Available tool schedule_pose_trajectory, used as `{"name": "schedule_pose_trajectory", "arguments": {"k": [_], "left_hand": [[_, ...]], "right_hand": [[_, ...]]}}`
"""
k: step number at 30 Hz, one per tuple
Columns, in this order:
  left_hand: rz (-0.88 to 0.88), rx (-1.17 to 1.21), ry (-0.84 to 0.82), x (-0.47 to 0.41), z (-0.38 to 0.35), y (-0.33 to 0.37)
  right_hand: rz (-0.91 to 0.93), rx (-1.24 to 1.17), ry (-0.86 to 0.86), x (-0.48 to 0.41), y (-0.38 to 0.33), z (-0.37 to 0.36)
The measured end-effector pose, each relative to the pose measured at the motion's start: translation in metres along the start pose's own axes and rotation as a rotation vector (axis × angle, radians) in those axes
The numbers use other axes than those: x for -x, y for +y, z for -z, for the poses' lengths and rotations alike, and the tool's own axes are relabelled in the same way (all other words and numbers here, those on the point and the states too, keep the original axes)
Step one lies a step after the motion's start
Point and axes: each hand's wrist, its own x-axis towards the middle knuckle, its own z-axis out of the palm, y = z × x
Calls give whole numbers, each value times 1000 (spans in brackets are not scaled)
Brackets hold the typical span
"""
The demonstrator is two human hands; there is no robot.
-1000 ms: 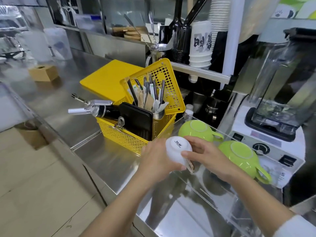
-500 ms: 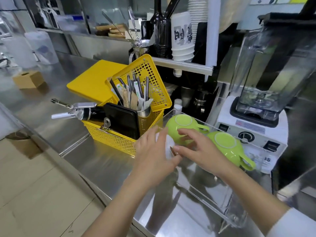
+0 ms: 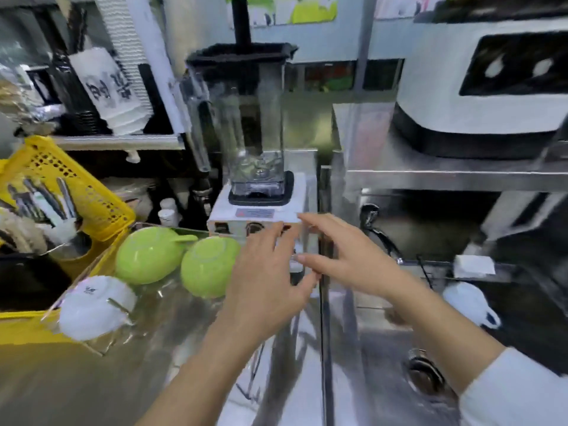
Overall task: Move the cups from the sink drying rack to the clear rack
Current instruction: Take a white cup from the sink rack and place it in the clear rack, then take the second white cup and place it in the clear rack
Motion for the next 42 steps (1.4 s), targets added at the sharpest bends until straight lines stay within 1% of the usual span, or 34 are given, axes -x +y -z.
{"name": "schedule_pose_trajectory", "arguments": {"k": [5,8,10,12,14,19,26,28,31,33,37,39,42], "left_hand": [[-140,100,-145,-18,-80,79],[-138,190,-269,-25,-133,123],[-131,211,-358,-29,-168,146],[-123,194,-430,-34,-201,162],[-121,143,-484,-41,-232,174],[-144,-11,-583,-67,-289,190],[-138,-206,-709,-96,-335,192],[-140,-235,-739,-99,-343,194],[-71,-194,-769,-102,-352,196],[-37,-146,-782,-104,-353,197],[-65,-80,-753,-102,-350,194],[-85,-28,-709,-100,-344,192],[-96,99,-691,-101,-326,191]], "right_hand": [[-206,33,66,67,78,54],[-378,37,120,109,131,80],[-509,19,127,138,167,92],[-611,-25,129,163,197,100],[-665,-49,136,181,224,104],[-720,-132,79,194,271,105],[-818,54,2,195,316,91],[-828,68,-3,194,326,87],[-805,52,-2,192,335,79],[-811,92,-3,190,334,75],[-828,174,-24,189,327,73],[-820,144,-26,191,319,81],[-771,24,31,192,302,99]]}}
